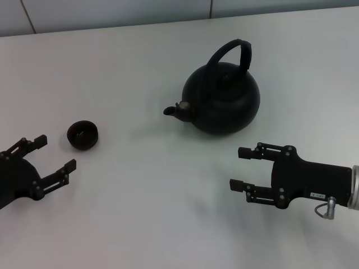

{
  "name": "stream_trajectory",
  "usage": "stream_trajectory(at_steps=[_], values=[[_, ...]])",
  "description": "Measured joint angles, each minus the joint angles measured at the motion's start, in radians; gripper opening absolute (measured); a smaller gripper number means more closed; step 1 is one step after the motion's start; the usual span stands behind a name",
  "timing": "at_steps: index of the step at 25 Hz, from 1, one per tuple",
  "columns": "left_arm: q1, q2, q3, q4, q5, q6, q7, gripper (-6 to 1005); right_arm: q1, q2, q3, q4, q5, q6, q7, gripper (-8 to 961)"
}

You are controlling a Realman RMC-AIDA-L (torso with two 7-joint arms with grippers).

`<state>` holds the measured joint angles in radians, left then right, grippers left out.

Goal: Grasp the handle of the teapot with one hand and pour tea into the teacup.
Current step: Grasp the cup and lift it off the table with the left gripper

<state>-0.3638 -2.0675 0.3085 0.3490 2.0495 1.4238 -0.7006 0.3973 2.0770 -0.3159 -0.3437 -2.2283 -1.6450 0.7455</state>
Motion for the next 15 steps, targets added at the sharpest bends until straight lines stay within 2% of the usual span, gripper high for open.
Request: stream_trajectory(at_steps=[15], values=[[-0.088,-0.003,0.006,-0.054,0.003,-0.13,-0.01,786,0.0,0.0,0.0,0.0,0.004,-0.01,0.0,693]])
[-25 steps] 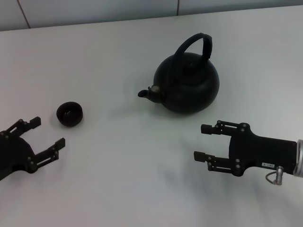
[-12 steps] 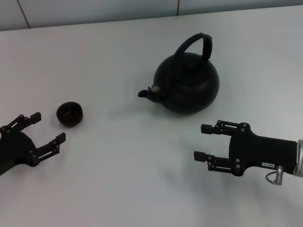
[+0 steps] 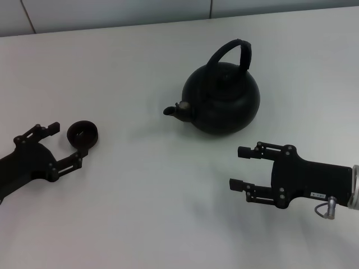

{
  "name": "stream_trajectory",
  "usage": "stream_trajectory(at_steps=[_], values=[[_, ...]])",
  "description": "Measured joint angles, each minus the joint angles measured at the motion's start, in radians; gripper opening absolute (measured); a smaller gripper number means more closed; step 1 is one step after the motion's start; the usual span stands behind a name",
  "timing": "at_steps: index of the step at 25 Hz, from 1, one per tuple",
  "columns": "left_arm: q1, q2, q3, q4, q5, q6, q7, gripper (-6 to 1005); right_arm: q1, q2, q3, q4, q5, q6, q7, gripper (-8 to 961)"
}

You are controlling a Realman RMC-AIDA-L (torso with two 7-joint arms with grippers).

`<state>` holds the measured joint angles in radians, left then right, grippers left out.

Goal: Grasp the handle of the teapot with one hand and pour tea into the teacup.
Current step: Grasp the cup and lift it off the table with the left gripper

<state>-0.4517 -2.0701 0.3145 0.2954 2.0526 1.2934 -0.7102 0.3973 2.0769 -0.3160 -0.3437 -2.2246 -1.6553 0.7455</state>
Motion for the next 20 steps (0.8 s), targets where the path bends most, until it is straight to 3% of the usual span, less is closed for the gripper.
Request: stream_trajectory(at_steps=[20], values=[[-0.074,-0.002,0.038,-0.046,-0.003,-0.117,0.005,769,0.0,0.0,0.002,0.0,0.011,-0.01,0.0,693]])
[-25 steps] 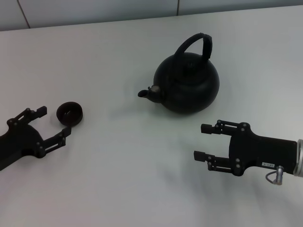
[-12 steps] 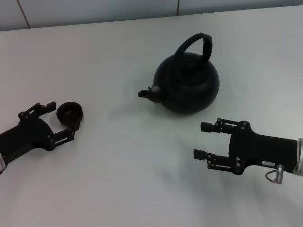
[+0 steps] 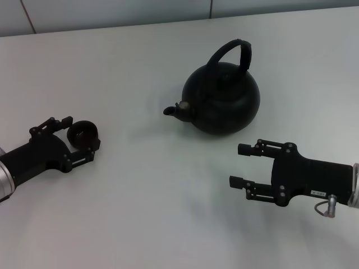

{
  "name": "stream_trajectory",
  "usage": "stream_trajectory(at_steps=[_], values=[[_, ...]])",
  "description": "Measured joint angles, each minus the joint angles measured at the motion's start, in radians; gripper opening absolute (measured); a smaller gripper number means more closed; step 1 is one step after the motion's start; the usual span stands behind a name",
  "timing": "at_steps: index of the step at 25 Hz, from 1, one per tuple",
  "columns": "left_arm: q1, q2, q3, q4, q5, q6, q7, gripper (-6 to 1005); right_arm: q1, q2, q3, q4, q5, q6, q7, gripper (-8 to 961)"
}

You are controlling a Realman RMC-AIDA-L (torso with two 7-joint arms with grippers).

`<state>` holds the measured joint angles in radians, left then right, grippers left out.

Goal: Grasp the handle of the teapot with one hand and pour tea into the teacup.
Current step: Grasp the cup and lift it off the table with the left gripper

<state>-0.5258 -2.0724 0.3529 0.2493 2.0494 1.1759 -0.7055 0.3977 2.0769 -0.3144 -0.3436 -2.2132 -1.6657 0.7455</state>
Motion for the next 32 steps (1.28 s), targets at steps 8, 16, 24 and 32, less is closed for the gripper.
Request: stream_trajectory(at_steps=[8,16,24,32], values=[[-0.01,0.0,0.0,-0.002,0.002,-0.017,0.0,763,0.0,0.0,0.0,-0.001,0.0,-0.005,0.0,693],[-0.011,0.0,0.007,-0.012,0.005,-0.025,0.002,756,0.0,0.0,0.0,-0.002,0.0,-0.005,0.0,694],[-0.011,0.0,0.015,-0.016,0.001,-0.03,0.004,749,0.0,0.0,0.0,-0.002,0.0,-0.005,0.0,694],[-0.011,0.0,0.015,-0.016,-0.001,-0.025,-0.002,742,0.0,0.0,0.0,-0.003,0.0,-0.005,0.0,693]])
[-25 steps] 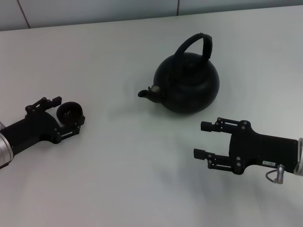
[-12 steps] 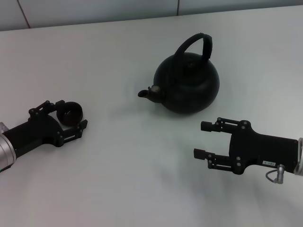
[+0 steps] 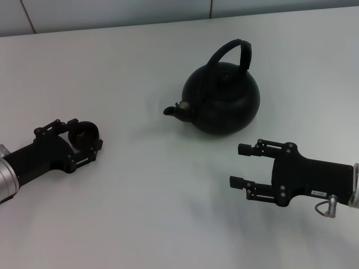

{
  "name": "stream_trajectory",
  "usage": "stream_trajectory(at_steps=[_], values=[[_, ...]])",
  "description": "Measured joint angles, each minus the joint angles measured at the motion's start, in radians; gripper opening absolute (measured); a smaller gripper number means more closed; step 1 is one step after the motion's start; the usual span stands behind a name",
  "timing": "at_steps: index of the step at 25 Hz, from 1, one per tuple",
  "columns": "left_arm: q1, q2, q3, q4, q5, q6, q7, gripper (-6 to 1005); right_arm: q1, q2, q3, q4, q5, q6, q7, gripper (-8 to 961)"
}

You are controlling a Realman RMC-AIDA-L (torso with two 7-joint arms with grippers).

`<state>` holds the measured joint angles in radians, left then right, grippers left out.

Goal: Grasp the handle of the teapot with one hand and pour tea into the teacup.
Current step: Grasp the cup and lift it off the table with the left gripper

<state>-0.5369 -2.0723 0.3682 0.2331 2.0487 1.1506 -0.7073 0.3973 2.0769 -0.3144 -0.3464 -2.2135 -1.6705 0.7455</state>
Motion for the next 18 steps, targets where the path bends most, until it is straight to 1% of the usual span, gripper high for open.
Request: stream_trajectory(at_steps=[4,14,18], values=[[0.0,0.0,0.0,0.0,-0.001,0.005,-0.002,739,0.0,0.0,0.0,0.0,0.0,0.0,0.0,693],[-0.005,0.0,-0.002,0.0,-0.003,0.024,-0.003,687,-0.001,0.0,0.0,0.0,0.0,0.0,0.0,693],[-0.009,0.0,-0.001,0.0,-0.003,0.044,-0.005,688,-0.001,-0.001,0.0,0.0,0.0,0.0,0.0,693]])
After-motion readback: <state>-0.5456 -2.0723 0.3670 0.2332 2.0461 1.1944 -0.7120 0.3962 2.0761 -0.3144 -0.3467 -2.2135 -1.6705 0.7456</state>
